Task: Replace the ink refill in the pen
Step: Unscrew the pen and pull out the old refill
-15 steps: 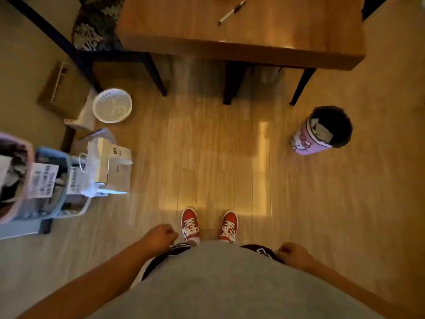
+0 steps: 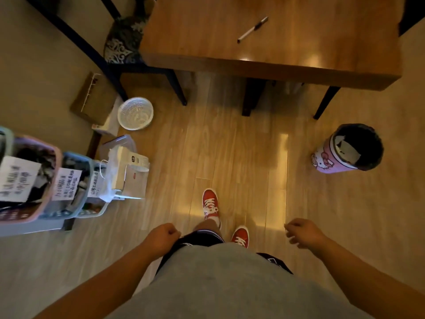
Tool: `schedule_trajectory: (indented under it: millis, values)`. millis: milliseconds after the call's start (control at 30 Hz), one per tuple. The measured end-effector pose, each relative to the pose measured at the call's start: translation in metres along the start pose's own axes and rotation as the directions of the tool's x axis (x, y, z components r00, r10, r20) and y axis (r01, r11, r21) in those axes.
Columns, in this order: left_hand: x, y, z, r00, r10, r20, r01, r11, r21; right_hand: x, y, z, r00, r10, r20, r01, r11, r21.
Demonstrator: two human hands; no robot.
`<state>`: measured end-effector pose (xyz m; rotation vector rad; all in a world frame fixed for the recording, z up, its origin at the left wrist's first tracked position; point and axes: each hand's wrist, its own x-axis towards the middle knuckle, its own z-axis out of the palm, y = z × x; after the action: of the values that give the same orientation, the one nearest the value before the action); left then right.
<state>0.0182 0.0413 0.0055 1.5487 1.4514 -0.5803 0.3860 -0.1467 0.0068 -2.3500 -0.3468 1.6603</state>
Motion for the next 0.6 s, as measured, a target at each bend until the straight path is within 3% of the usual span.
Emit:
schedule_trajectory:
  millis: [300,433,600]
  values:
    - [0.068,0.016,-0.066,0.993,-0.107,0.055,0.104,0.993,0.051,0.070,-0.136,-0.048,0.997,-0.068,-0.047,0.070,0.996,0.056]
    - [0.116,0.058,-0.118,0.994,-0.073,0.076,0.067,0.995,0.071,0.082,-0.165,-0.068,0.996,-0.009,-0.086,0.016,0.996,0.084]
    - [0.167,0.144,-0.182,0.993,0.073,0.096,-0.085,0.989,0.119,0.081,-0.173,-0.093,0.991,0.066,-0.117,-0.049,0.988,0.144]
